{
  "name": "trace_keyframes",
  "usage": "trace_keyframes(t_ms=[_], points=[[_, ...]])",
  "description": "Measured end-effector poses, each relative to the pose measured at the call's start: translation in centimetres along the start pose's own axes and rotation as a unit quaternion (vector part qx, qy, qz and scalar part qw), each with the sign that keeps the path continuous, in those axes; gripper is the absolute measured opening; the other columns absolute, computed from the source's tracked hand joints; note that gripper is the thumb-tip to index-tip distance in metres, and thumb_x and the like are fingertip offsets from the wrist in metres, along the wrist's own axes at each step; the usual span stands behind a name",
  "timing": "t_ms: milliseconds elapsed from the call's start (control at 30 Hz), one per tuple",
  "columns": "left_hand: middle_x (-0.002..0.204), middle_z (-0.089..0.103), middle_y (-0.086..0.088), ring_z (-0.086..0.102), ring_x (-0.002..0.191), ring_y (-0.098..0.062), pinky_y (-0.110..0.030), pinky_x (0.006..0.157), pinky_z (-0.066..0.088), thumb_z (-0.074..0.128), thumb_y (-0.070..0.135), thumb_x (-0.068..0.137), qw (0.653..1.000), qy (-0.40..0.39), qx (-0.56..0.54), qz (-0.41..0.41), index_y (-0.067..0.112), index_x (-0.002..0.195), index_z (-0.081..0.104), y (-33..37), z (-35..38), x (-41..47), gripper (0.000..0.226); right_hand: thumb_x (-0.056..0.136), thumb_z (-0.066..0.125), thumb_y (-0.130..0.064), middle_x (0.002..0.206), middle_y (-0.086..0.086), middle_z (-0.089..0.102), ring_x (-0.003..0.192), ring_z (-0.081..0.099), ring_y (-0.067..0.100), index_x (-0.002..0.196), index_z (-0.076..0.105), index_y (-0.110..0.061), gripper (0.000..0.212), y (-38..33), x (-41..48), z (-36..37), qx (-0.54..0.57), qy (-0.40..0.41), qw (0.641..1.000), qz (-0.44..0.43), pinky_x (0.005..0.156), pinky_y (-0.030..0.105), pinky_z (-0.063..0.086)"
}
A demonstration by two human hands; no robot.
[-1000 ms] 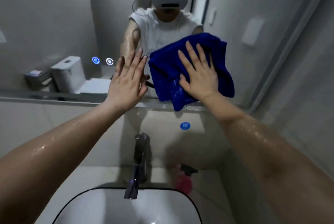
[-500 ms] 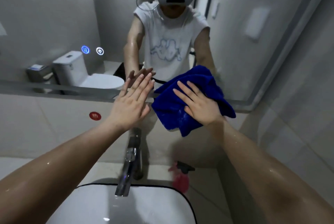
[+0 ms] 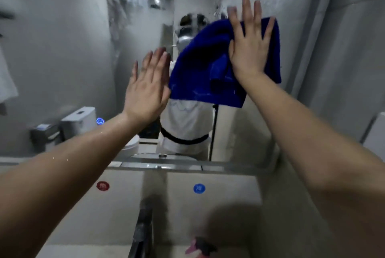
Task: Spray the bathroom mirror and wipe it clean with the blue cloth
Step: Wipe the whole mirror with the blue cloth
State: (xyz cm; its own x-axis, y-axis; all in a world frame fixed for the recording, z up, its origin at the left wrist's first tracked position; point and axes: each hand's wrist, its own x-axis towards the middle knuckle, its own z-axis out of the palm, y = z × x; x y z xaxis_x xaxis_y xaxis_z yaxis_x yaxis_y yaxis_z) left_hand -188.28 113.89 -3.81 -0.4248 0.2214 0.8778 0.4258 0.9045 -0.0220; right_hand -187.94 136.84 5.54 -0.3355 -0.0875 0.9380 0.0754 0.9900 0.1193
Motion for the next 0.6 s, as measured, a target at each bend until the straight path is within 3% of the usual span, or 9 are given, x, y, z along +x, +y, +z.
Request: trace_keyframes(t_ms=[100,233,333,500,600], points=[[0.158,0.005,-0.004,0.001,0.146,-0.018,-0.035,0.113,-0.009,0.034,0.033,0.096,1.0,0.009,0.006,0.0,0.016,0.15,0.007,0.3,-0.9,2.7,0.063,0.093,0.039,-0.011,0.158,0.007,0.012,0.146,0.008,0.03,0.15,0.017,-0.027,0.063,0.6,2.3,-0.5,0.019,0.033,0.999,0.016,0.115,0.053,-0.001],[0.158,0.01,-0.004,0.007,0.145,-0.02,-0.037,0.114,-0.004,0.036,0.037,0.095,1.0,0.004,-0.001,0.004,0.016,0.15,0.009,0.7,0.3,1.4,0.065,0.085,0.042,-0.008,0.148,0.009,0.039,0.139,0.03,0.035,0.143,0.039,-0.019,0.058,0.5,-0.1,1.5,0.076,0.11,0.991,0.006,0.114,0.053,0.012],[0.157,0.015,-0.006,0.01,0.144,-0.018,-0.035,0.115,-0.004,0.034,0.043,0.087,0.999,-0.031,0.021,0.034,0.013,0.149,0.009,0.3,2.0,-1.8,0.073,0.082,0.045,-0.013,0.147,0.007,0.042,0.138,0.032,0.032,0.142,0.039,-0.016,0.06,0.4,-4.0,2.9,0.087,0.071,0.993,-0.041,0.114,0.051,0.01],[0.157,0.012,-0.006,0.007,0.144,-0.017,-0.03,0.115,-0.012,0.04,0.046,0.082,0.99,-0.111,0.043,0.081,0.013,0.149,0.007,0.8,4.7,-8.1,0.082,0.078,0.052,-0.043,0.151,0.005,0.035,0.14,0.023,0.028,0.145,0.031,-0.016,0.075,0.5,-11.1,5.3,0.053,-0.002,0.993,-0.109,0.114,0.048,0.0],[0.156,0.005,-0.003,0.002,0.144,-0.015,-0.029,0.115,-0.014,0.033,0.048,0.08,0.986,-0.152,0.028,0.068,0.015,0.149,0.001,1.7,6.2,-11.9,0.082,0.077,0.053,-0.04,0.149,0.007,0.036,0.138,0.021,0.028,0.143,0.028,-0.017,0.075,0.2,-16.3,7.1,0.043,-0.004,0.995,-0.093,0.115,0.046,-0.003]])
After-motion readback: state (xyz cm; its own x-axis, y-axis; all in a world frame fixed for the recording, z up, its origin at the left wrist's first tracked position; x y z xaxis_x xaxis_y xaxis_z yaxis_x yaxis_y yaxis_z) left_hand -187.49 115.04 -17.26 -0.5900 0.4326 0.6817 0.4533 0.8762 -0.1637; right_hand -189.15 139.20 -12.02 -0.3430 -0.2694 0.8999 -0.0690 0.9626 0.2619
